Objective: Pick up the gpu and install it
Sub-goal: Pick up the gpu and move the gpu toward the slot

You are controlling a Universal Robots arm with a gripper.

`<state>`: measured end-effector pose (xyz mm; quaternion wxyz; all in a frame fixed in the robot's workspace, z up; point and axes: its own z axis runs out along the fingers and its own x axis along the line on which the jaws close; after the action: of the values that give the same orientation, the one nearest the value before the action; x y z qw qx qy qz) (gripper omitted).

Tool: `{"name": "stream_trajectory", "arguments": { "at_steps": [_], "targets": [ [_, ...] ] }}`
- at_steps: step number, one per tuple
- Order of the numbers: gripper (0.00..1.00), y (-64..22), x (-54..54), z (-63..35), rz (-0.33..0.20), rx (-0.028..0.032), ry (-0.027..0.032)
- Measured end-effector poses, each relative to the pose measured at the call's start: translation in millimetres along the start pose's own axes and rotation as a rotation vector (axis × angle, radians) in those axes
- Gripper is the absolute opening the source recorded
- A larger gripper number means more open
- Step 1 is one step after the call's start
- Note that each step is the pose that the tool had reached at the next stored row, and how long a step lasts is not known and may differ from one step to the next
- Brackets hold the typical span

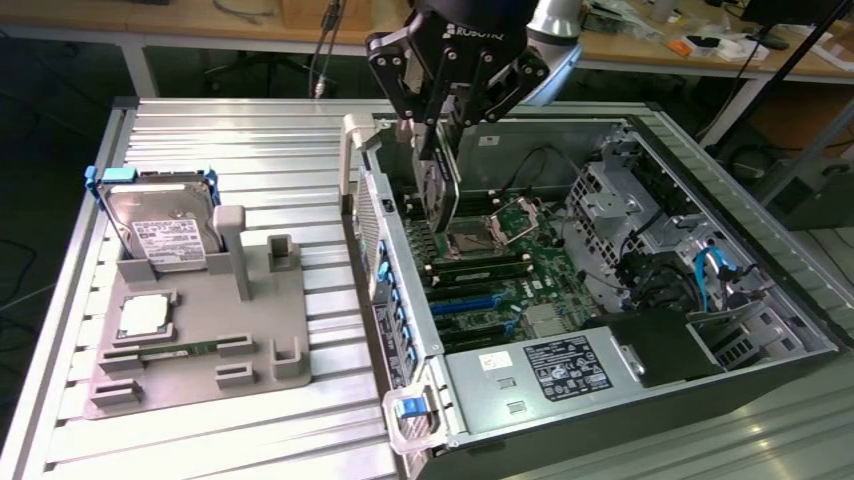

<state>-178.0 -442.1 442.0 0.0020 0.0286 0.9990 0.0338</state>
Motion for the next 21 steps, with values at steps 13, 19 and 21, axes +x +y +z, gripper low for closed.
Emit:
{"name": "stream_trajectory", "arguments": {
  "at_steps": [13, 19, 21],
  "targets": [
    [0.27, 1.3, -23.3, 0.2, 0.000, 0.0000, 0.0006],
    [0.27, 2.0, -35.1, 0.2, 0.000, 0.0000, 0.0011],
    [0.27, 2.2, -38.8, 0.2, 0.000, 0.0000, 0.0013]
  ]
}}
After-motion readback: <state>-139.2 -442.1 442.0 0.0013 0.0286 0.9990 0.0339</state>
